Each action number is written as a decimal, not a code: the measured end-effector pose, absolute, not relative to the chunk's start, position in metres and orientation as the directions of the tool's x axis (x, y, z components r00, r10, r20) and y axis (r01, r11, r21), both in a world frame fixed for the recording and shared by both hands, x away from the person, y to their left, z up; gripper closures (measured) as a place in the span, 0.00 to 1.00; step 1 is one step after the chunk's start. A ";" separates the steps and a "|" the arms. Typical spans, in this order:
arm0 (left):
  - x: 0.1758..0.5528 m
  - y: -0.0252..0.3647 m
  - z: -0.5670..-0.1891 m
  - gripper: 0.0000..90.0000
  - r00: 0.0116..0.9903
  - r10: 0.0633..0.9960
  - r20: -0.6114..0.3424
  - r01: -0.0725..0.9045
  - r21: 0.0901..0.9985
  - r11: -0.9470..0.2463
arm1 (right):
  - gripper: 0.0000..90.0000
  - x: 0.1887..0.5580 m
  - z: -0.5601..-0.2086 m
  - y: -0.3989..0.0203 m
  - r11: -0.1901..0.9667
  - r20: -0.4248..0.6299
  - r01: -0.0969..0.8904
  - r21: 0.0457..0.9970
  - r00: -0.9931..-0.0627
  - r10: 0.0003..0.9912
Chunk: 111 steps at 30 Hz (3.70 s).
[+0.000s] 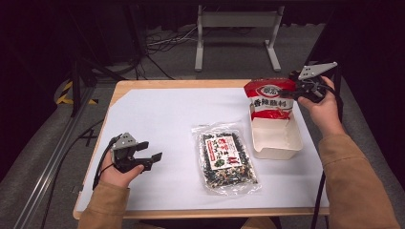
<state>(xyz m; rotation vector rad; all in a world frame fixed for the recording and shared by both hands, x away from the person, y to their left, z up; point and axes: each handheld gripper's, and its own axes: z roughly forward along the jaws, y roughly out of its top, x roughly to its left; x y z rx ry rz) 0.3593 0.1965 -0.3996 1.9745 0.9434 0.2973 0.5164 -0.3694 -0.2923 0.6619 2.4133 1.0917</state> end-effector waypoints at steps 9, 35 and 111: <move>0.362 0.193 -0.399 0.33 0.687 0.711 -0.152 0.498 0.810 -0.309 | 0.99 0.513 -0.308 -0.385 0.527 -0.113 0.332 0.782 -0.756 0.644; 0.369 0.180 -0.395 0.19 0.716 0.692 -0.091 0.444 0.825 -0.351 | 0.55 0.478 -0.298 -0.396 0.437 -0.108 0.345 0.831 -0.670 0.734; 0.408 0.100 -0.393 0.30 0.786 0.609 -0.109 0.431 0.802 -0.413 | 0.49 0.332 -0.324 -0.324 0.369 -0.053 0.248 0.896 -0.764 0.643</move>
